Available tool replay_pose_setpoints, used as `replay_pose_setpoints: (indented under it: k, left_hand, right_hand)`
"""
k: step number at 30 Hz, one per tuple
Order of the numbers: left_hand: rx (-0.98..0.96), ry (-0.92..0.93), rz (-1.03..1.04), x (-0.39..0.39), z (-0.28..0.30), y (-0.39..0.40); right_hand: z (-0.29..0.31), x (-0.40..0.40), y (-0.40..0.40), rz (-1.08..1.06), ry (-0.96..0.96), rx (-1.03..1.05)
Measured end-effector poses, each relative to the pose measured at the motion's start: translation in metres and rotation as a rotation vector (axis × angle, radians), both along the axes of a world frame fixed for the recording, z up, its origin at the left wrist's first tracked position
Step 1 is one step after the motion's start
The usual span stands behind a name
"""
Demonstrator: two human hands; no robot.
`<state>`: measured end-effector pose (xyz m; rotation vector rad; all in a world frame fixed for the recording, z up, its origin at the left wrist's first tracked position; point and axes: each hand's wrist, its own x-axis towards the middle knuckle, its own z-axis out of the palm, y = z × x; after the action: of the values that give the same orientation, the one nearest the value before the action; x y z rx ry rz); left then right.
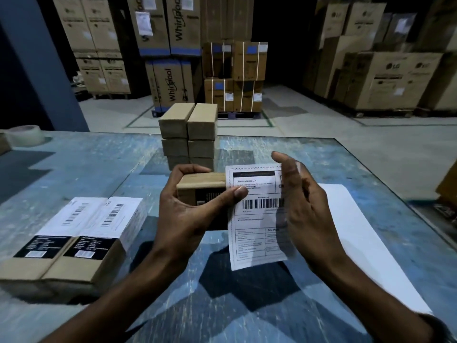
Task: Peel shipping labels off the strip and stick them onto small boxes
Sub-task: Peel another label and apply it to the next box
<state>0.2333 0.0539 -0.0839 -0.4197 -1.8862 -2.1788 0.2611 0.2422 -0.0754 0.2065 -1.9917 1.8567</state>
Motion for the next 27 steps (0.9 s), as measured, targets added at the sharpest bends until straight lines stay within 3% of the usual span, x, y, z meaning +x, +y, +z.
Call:
replay_pose_setpoints:
  k: [5, 11, 18, 27]
  left_hand:
    - [0.004, -0.016, -0.003, 0.001, 0.000, 0.001]
    - [0.011, -0.045, 0.002, 0.001, -0.004, 0.004]
    - [0.023, -0.016, 0.003, 0.005, -0.007, 0.010]
    - [-0.044, -0.035, 0.048, -0.004, -0.003, 0.003]
  right_hand:
    - [-0.004, 0.000, -0.002, -0.026, -0.063, -0.038]
    - [-0.009, 0.000, -0.003, -0.109, -0.047, 0.111]
    - [-0.011, 0.001, -0.006, -0.091, -0.006, -0.004]
    - [-0.015, -0.003, 0.001, -0.146, 0.027, 0.042]
